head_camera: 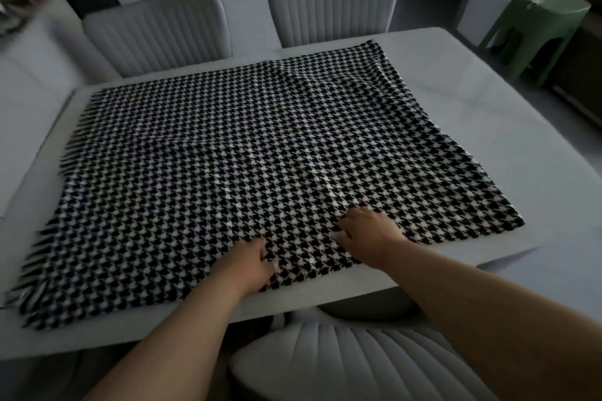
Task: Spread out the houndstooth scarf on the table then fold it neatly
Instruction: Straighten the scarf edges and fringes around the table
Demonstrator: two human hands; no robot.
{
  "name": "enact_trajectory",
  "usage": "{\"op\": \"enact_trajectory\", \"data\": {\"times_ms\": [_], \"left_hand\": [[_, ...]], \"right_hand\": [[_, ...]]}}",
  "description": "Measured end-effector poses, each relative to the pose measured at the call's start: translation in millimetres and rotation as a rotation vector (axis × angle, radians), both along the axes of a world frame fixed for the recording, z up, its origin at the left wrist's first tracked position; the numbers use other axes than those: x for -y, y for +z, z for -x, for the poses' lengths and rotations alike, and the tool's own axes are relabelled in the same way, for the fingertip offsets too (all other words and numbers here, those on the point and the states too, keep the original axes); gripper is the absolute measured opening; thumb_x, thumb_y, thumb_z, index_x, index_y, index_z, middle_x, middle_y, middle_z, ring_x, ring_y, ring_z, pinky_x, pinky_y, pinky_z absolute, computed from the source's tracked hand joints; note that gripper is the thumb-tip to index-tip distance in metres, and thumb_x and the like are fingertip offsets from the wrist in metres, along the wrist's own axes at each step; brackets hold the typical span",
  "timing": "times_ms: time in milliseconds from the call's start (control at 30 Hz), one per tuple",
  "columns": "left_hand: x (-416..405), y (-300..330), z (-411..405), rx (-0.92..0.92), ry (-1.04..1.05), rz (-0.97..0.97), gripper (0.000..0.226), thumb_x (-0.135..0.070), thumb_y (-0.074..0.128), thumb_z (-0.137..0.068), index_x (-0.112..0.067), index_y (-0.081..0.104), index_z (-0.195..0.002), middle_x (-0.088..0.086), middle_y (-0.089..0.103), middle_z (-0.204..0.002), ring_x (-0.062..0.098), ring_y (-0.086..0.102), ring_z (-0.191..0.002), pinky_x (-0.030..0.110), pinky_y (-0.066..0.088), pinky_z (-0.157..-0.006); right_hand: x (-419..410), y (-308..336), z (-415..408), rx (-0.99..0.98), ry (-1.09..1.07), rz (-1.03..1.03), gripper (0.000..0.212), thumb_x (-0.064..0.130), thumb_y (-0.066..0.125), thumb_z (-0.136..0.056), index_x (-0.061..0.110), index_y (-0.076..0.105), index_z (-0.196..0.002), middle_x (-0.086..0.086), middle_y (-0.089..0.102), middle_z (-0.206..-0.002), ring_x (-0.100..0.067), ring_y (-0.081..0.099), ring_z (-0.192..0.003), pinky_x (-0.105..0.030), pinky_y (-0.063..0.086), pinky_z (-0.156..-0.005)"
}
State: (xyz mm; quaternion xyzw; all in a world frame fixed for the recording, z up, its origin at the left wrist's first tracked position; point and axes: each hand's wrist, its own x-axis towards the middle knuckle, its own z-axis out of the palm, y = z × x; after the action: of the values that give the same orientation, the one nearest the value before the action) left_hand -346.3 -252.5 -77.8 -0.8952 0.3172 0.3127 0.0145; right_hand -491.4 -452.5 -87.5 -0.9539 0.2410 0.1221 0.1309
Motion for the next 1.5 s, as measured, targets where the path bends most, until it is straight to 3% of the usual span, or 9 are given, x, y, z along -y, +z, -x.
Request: {"op": "enact_trajectory", "data": {"times_ms": [167,267,400,467,567,800,967,1400,1500], "left_hand": [[-36,3,-15,0.134,0.044,-0.007,0.052,-0.057,0.044,-0.09,-0.03,0.042,-0.134,0.003,0.038,-0.138,0.025,0.041,-0.122,0.035,0.046,-0.094],[-53,7,-25,-0.021,0.099,-0.09,0.042,-0.057,0.041,-0.093,-0.022,0.057,-0.11,0.001,0.053,-0.116,0.019,0.053,-0.106,0.027,0.047,-0.079],[-71,8,-27,0.168,0.099,-0.028,0.059,-0.057,0.038,-0.093,-0.024,0.035,-0.143,0.004,0.032,-0.147,0.025,0.034,-0.132,0.037,0.04,-0.104],[-77,5,-26,0.107,0.131,-0.059,0.057,-0.056,0.036,-0.094,-0.021,0.039,-0.139,0.004,0.036,-0.143,0.024,0.041,-0.126,0.036,0.043,-0.098],[-71,11,-28,0.035,0.149,-0.117,0.055,-0.058,0.031,-0.096,-0.016,0.055,-0.122,0.004,0.053,-0.123,0.018,0.054,-0.101,0.031,0.047,-0.081],[13,57,1,0.096,-0.004,0.135,0.04,-0.05,0.036,-0.098,-0.016,0.056,-0.093,-0.002,0.057,-0.081,0.015,0.054,-0.07,0.027,0.037,-0.055],[79,85,54,0.026,-0.127,0.367,0.034,-0.047,0.043,-0.097,-0.02,0.052,-0.078,0.0,0.056,-0.074,0.016,0.05,-0.063,0.029,0.036,-0.055],[240,118,247,0.051,-0.459,0.413,0.029,-0.045,0.046,-0.093,-0.02,0.056,-0.082,0.001,0.065,-0.088,0.023,0.06,-0.087,0.034,0.048,-0.075],[284,115,304,0.048,-0.466,0.426,0.027,-0.044,0.048,-0.092,-0.021,0.053,-0.08,0.003,0.068,-0.097,0.025,0.061,-0.096,0.032,0.047,-0.08]], "right_hand": [[-18,2,-13,0.062,0.115,-0.01,0.049,0.054,0.03,-0.096,0.027,0.047,-0.134,0.003,0.044,-0.138,-0.018,0.042,-0.126,-0.037,0.04,-0.1],[-38,0,-25,-0.027,0.283,-0.092,0.049,0.057,0.028,-0.095,0.028,0.057,-0.122,0.003,0.05,-0.128,-0.019,0.045,-0.121,-0.04,0.043,-0.096],[-57,0,-35,0.007,0.299,-0.105,0.052,0.055,0.028,-0.097,0.028,0.044,-0.139,0.006,0.039,-0.144,-0.018,0.035,-0.134,-0.038,0.032,-0.107],[-62,-2,-35,-0.06,0.319,-0.121,0.054,0.057,0.027,-0.096,0.027,0.05,-0.134,0.005,0.042,-0.142,-0.02,0.04,-0.13,-0.04,0.036,-0.105],[-65,11,-35,-0.036,0.182,-0.211,0.059,0.059,0.029,-0.095,0.014,0.065,-0.084,-0.004,0.061,-0.097,-0.023,0.06,-0.085,-0.04,0.053,-0.075],[-25,77,-9,0.213,-0.061,-0.266,0.047,0.048,0.034,-0.099,0.016,0.047,-0.067,0.001,0.047,-0.063,-0.014,0.042,-0.053,-0.027,0.033,-0.048],[18,104,42,0.403,-0.274,-0.25,0.044,0.044,0.038,-0.098,0.013,0.046,-0.068,-0.002,0.043,-0.061,-0.018,0.041,-0.054,-0.029,0.027,-0.05],[154,126,246,0.578,-0.653,-0.101,0.041,0.047,0.042,-0.095,0.03,0.034,-0.059,0.008,0.042,-0.062,-0.014,0.044,-0.061,-0.026,0.028,-0.05],[194,131,308,0.557,-0.691,-0.081,0.029,0.05,0.041,-0.094,0.031,0.055,-0.078,0.009,0.054,-0.079,-0.016,0.05,-0.074,-0.028,0.035,-0.059]]}}
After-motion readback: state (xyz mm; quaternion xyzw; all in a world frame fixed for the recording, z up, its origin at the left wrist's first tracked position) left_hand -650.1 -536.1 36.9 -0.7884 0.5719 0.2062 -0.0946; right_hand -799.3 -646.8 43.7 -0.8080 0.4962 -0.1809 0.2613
